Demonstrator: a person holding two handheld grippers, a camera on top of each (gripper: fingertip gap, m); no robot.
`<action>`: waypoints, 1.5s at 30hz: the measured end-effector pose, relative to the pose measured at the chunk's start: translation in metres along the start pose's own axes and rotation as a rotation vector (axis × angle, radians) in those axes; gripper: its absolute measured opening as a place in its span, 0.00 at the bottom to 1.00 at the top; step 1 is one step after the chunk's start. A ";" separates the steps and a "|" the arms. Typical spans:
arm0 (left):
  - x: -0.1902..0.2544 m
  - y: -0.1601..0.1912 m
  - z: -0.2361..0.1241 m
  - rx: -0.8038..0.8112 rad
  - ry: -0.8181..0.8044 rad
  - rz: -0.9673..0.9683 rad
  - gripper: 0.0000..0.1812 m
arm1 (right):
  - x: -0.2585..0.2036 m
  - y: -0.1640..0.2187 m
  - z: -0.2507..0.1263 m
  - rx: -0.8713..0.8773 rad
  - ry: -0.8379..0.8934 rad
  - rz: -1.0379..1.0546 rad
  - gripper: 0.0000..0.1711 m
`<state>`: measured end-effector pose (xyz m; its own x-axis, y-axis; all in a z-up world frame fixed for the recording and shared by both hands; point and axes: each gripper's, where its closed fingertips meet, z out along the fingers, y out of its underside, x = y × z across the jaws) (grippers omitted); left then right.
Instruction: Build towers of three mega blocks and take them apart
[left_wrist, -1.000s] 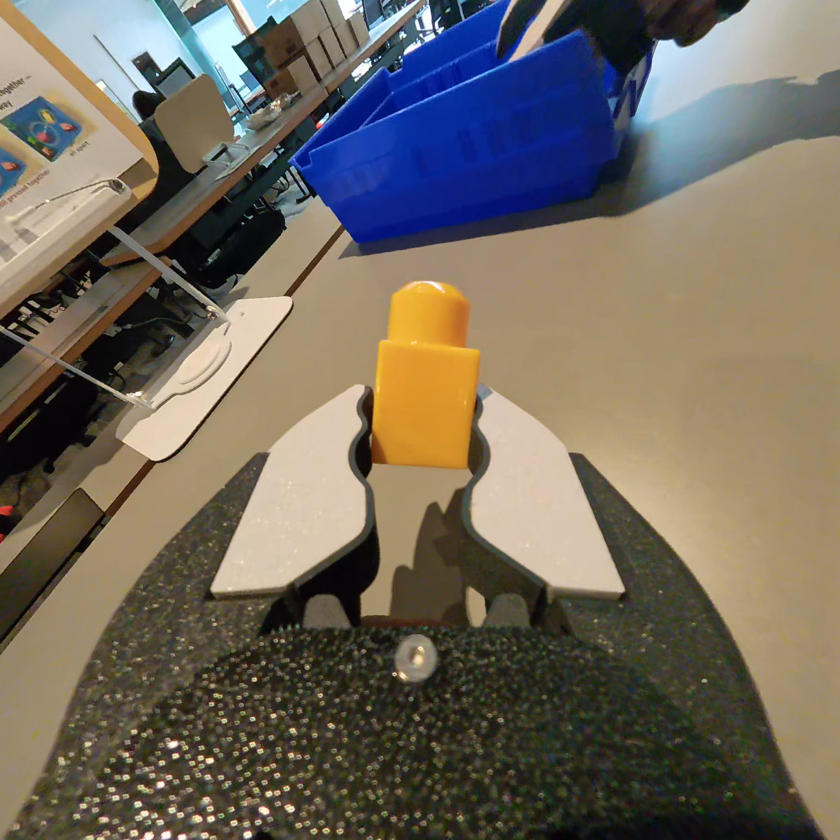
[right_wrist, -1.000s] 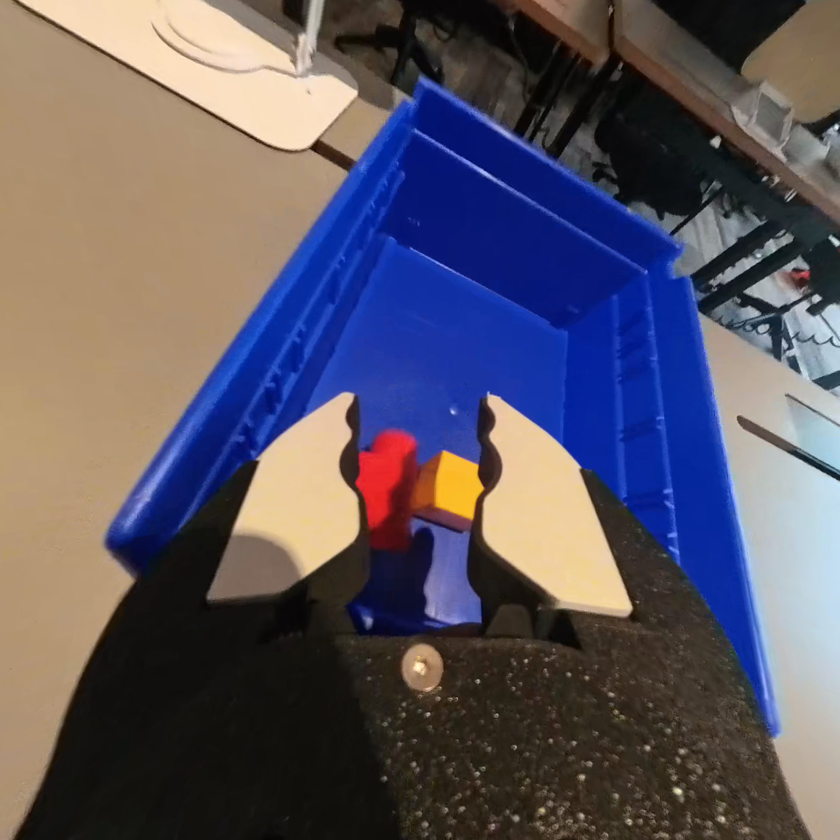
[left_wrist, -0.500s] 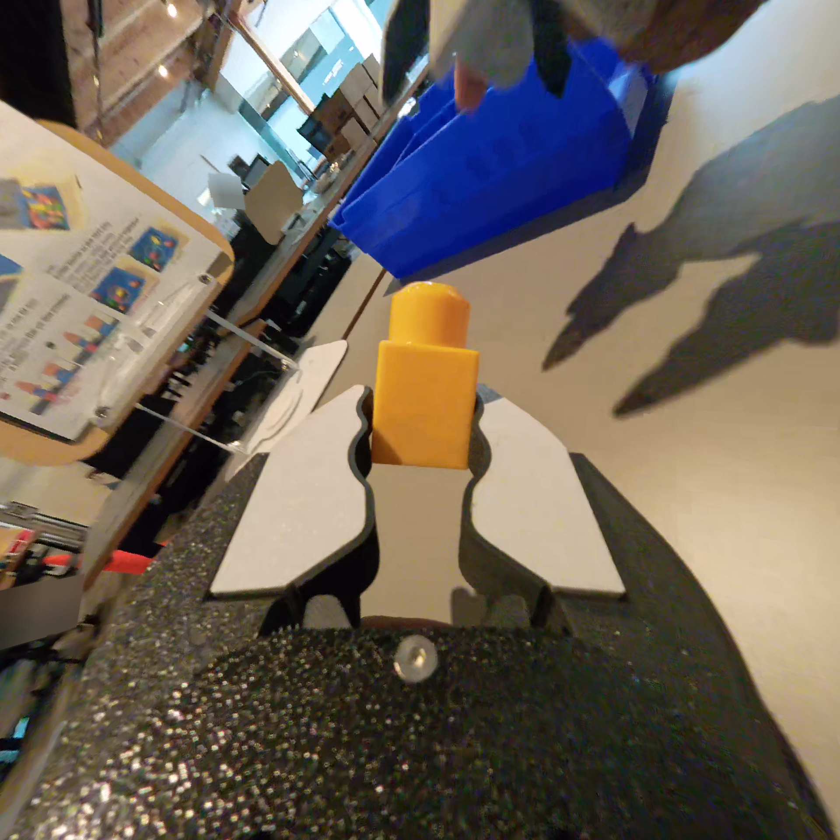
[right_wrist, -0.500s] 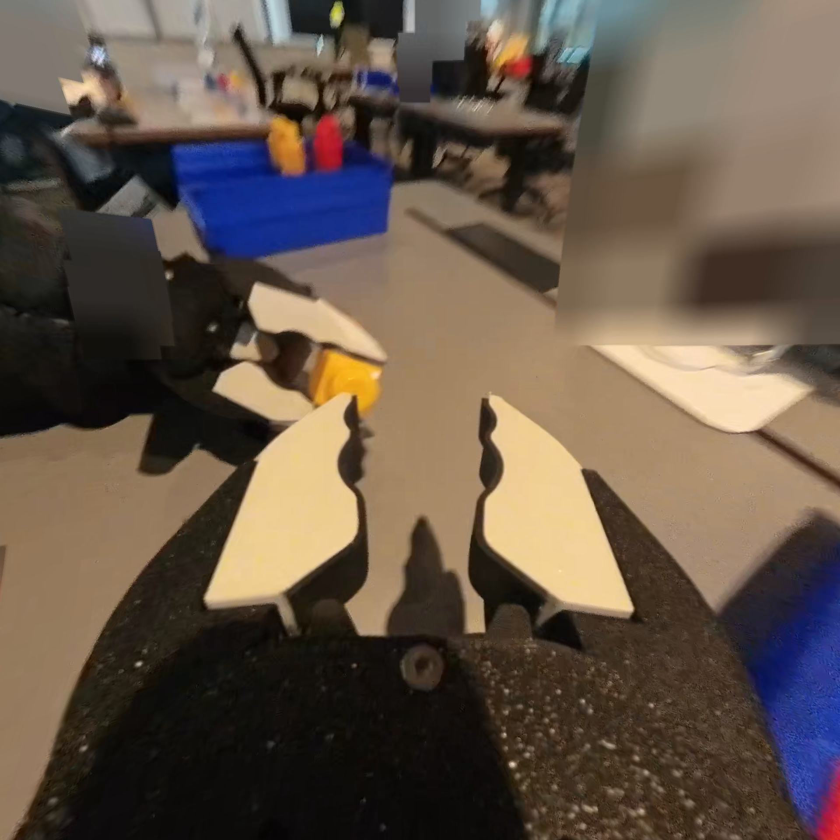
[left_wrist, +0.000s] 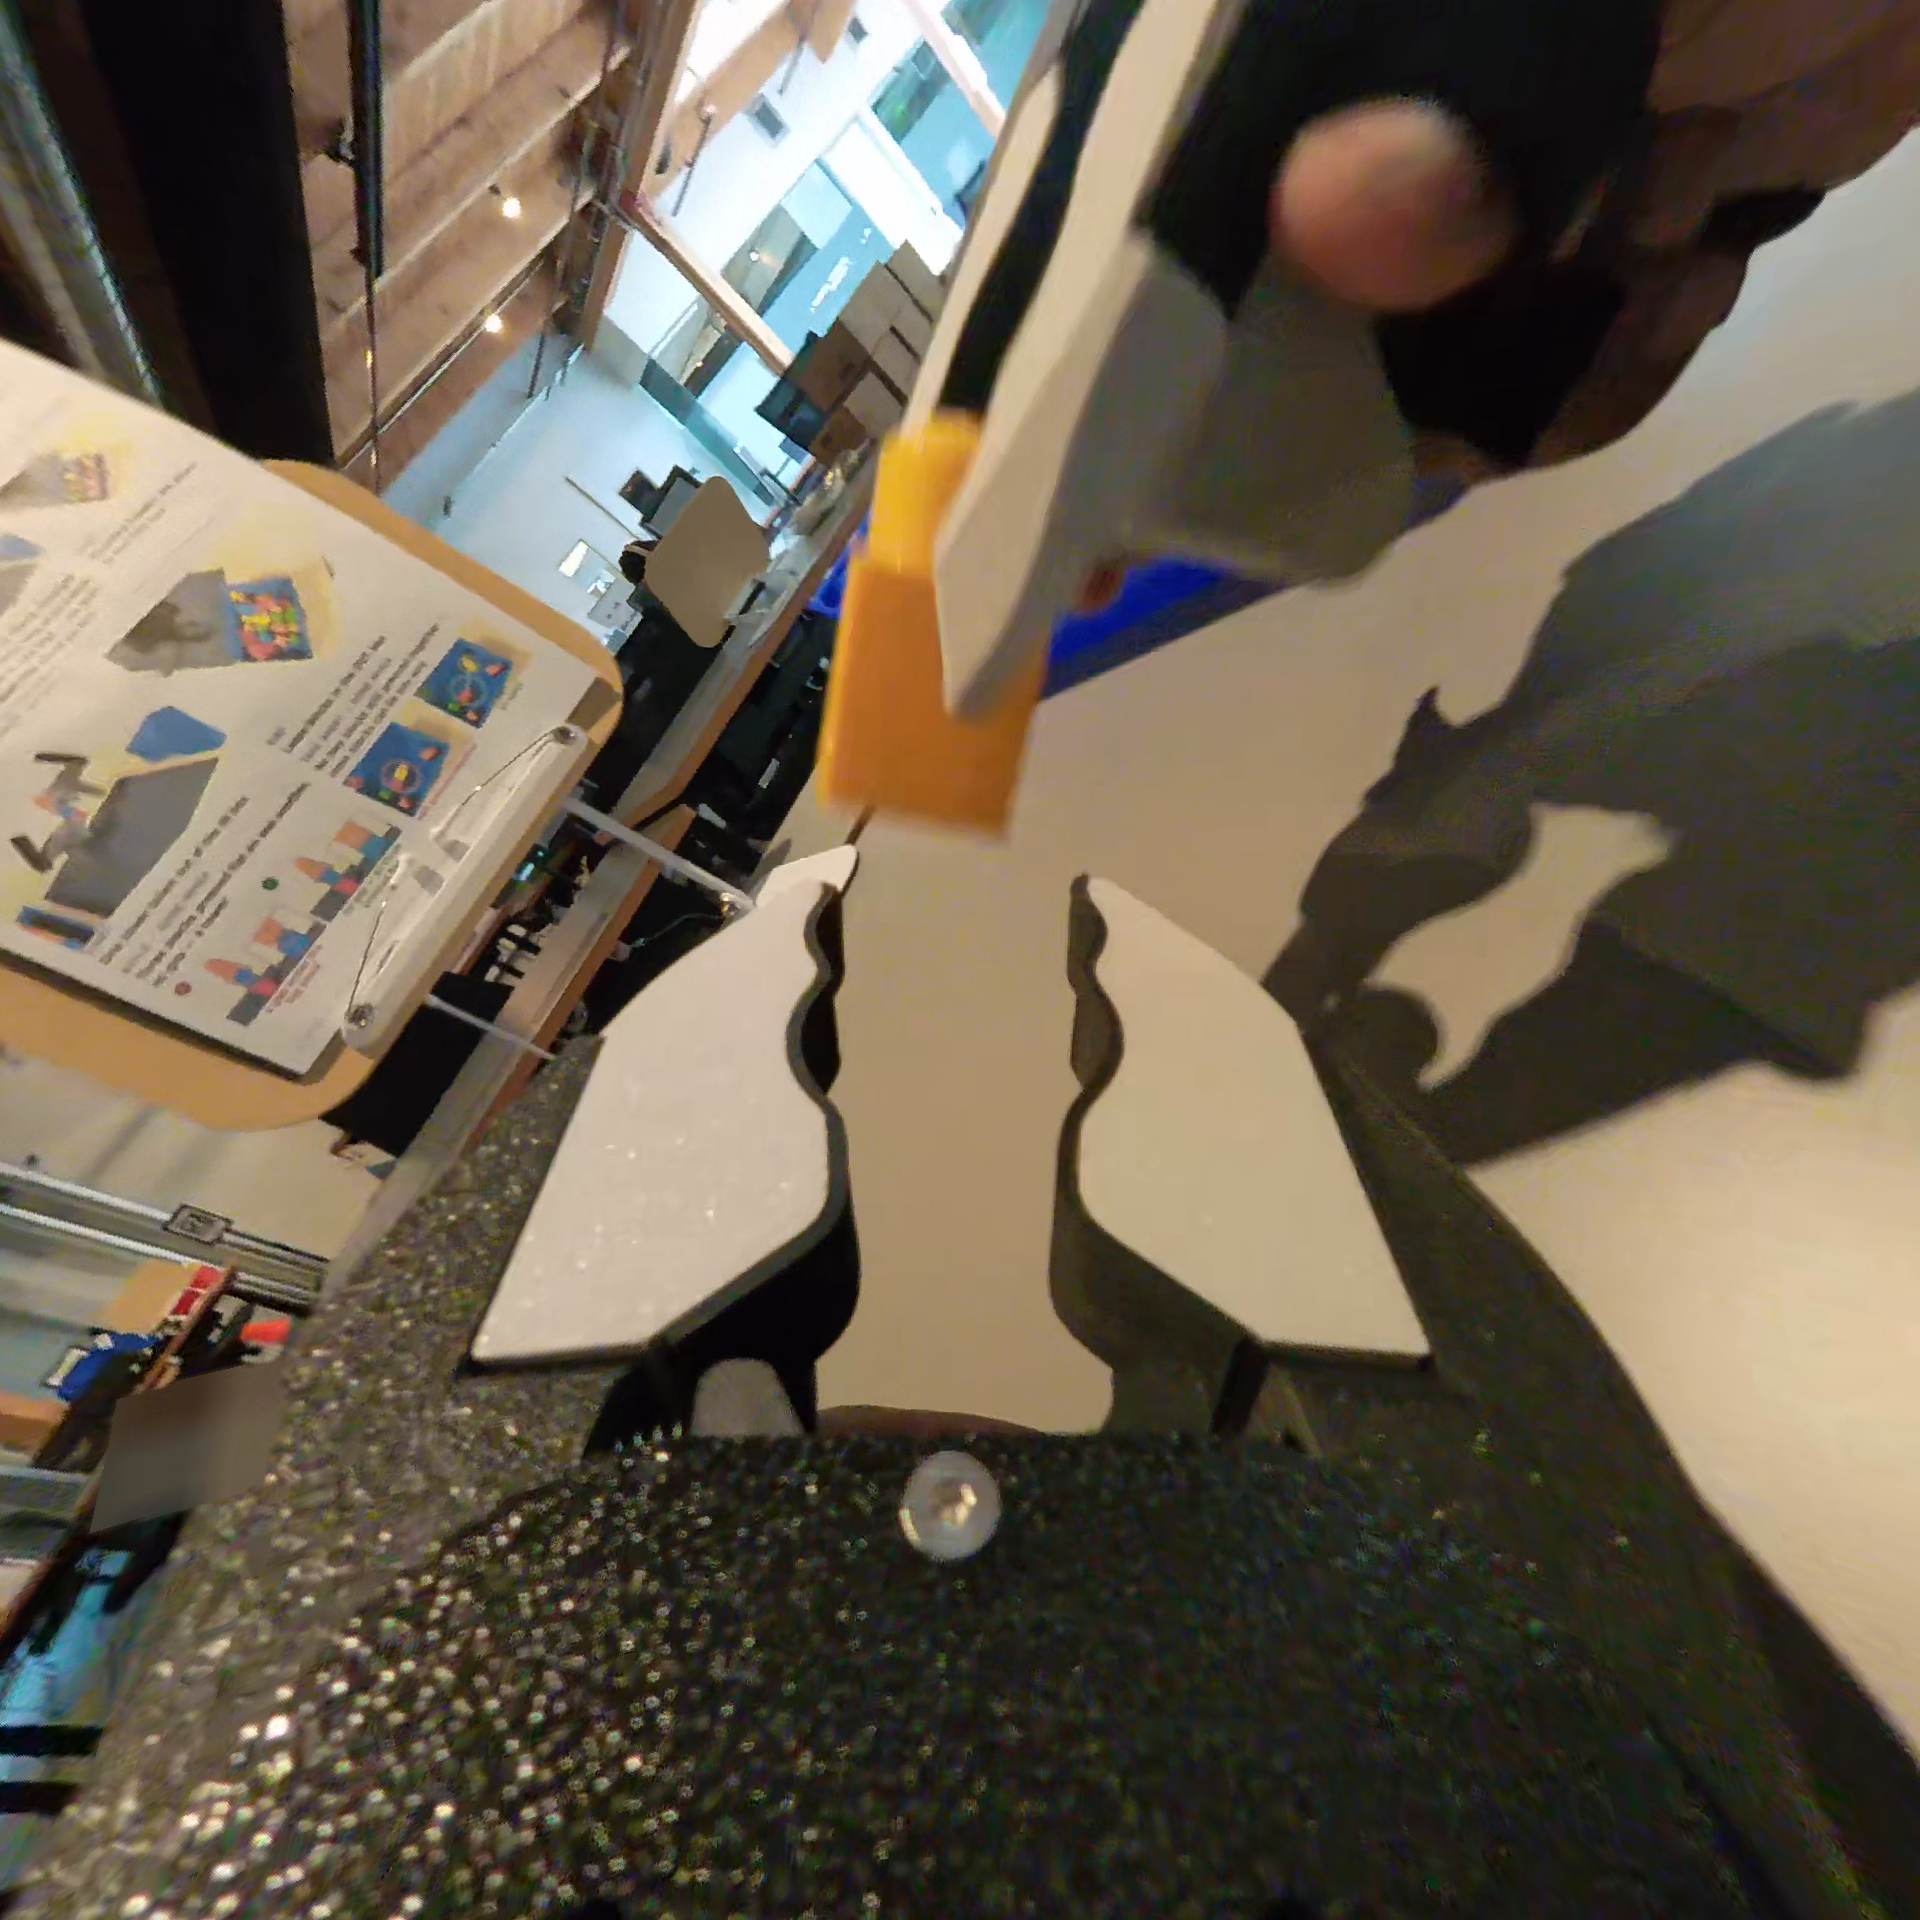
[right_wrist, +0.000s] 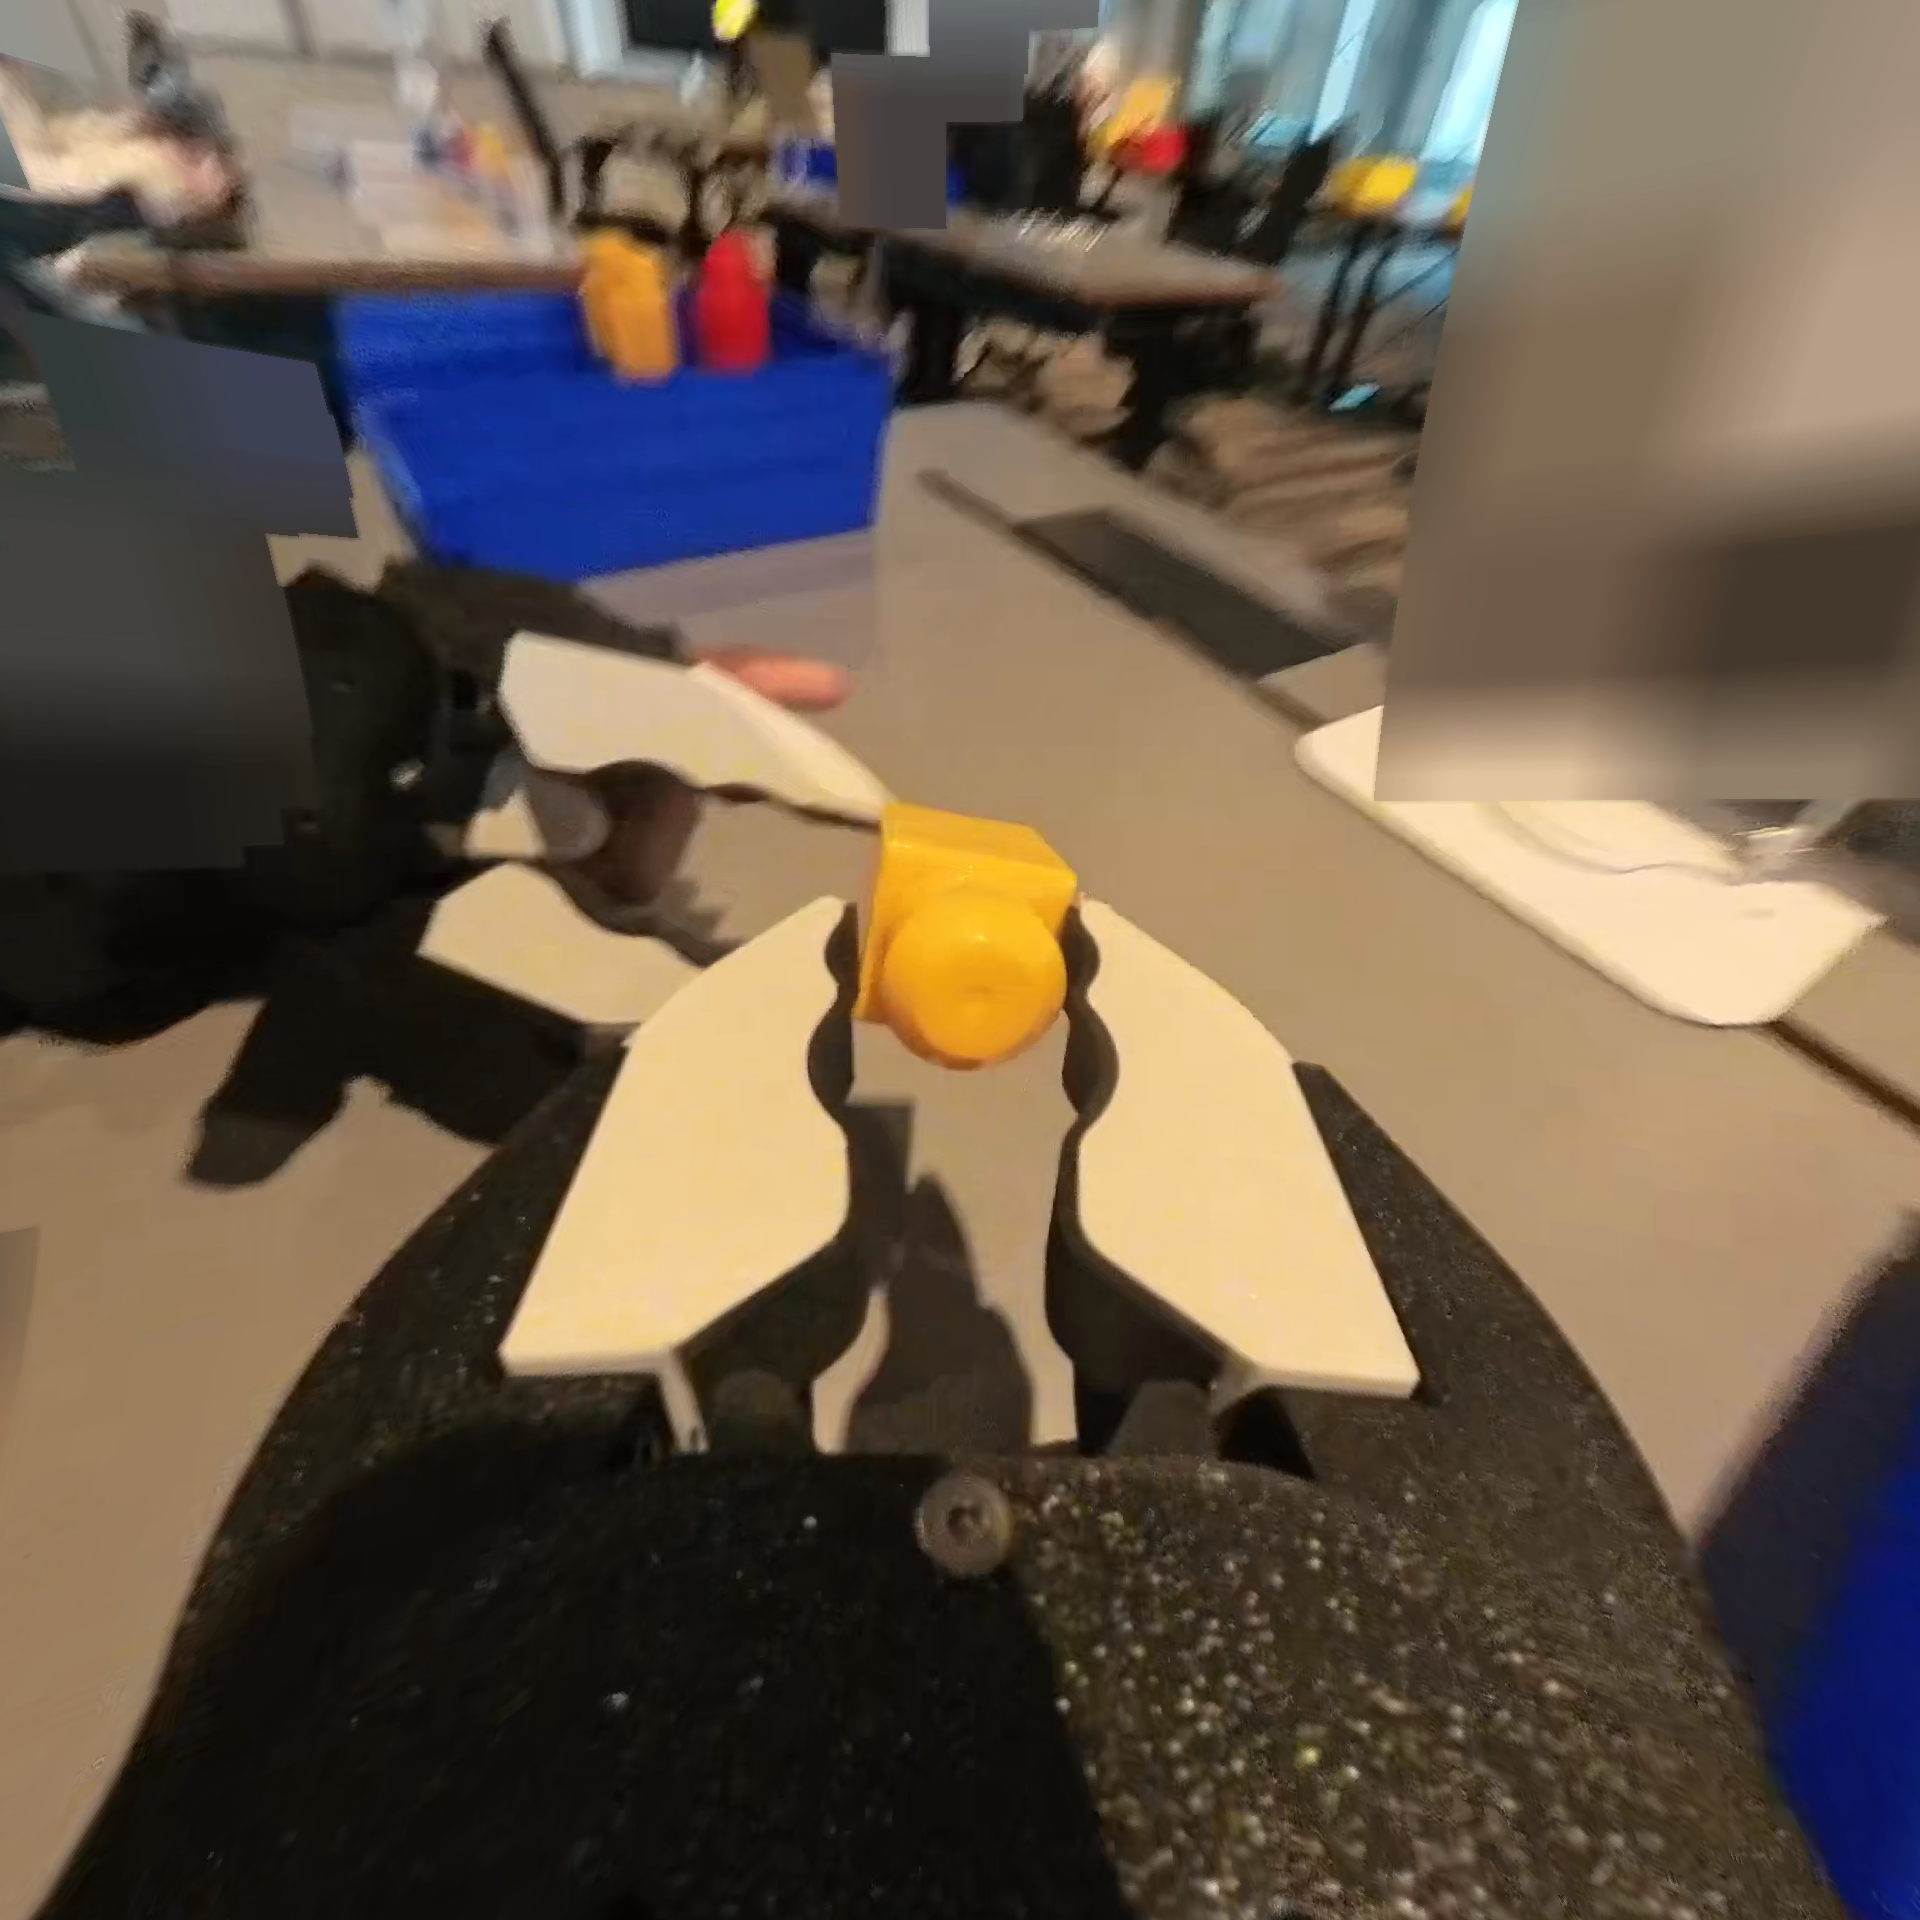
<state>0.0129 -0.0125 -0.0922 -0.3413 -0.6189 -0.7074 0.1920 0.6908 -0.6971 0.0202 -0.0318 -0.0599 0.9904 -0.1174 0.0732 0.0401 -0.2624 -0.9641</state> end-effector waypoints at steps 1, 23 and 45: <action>-0.005 0.001 -0.001 0.004 -0.014 -0.023 0.23 | 0.016 -0.011 -0.013 0.056 0.073 -0.006 0.22; -0.018 0.017 -0.003 -0.093 -0.055 -0.021 0.21 | 0.249 0.066 -0.211 -0.202 1.092 -0.073 0.34; -0.271 0.241 -0.293 -0.589 -0.832 -0.871 0.34 | -0.034 0.079 0.024 -0.179 -0.192 -0.344 0.24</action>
<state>-0.1184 0.4313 -0.0345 0.5493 -0.8328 -0.0690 -0.2939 -0.1152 -0.9489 -0.0074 -0.0253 -0.1444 0.9306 0.1820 0.3175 0.3655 -0.4191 -0.8311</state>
